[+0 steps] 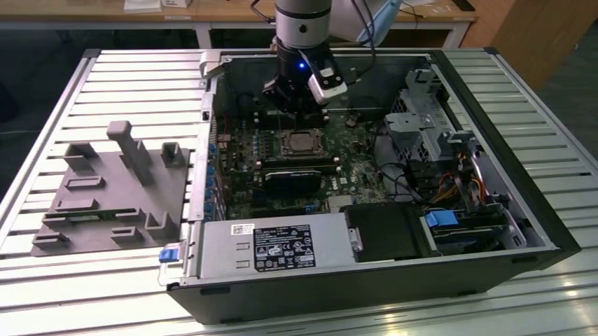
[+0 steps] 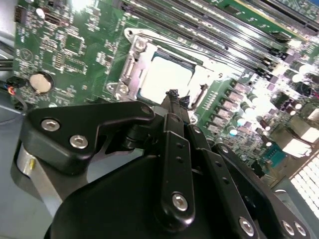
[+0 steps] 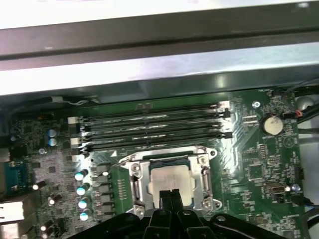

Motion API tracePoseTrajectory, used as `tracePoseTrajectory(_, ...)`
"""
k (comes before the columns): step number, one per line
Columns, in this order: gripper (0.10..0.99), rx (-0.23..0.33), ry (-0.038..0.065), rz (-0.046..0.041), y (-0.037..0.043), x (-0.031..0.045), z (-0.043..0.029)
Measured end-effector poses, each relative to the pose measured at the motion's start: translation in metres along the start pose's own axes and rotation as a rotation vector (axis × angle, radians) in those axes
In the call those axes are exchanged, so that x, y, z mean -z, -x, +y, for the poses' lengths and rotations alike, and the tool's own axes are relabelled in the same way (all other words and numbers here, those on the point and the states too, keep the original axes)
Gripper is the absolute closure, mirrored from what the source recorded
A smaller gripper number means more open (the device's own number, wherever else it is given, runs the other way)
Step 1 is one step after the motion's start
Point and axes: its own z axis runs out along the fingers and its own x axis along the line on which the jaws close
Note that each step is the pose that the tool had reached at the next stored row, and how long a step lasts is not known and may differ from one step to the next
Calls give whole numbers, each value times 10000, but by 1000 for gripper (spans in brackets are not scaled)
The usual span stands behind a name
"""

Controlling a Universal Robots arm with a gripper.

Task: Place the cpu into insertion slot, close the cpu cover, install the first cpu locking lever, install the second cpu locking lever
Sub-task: 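Install the first cpu locking lever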

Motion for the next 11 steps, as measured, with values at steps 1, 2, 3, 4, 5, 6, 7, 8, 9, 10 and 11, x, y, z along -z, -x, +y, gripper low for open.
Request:
tracePoseTrajectory(1, 984, -1, -1, 0, -23, 1, -3)
tracePoseTrajectory(2, 984, -1, 0, -1, -48, 2, -6)
tracePoseTrajectory(3, 984, 0, 0, -1, -74, 2, -9)
tracePoseTrajectory(4, 984, 0, -1, -1, -98, 3, -13)
tracePoseTrajectory(5, 984, 0, -1, -1, -124, 4, -16)
tracePoseTrajectory(6, 984, -1, -1, -2, -152, 5, -20)
tracePoseTrajectory(7, 984, -1, 0, -2, -181, 6, -23)
tracePoseTrajectory(8, 984, 0, 0, -2, -207, 7, -27)
tracePoseTrajectory(9, 984, 0, 0, -3, -233, 8, -30)
tracePoseTrajectory(10, 984, -1, 0, -3, -261, 9, -34)
tracePoseTrajectory(11, 984, -1, 0, -3, -288, 10, -37)
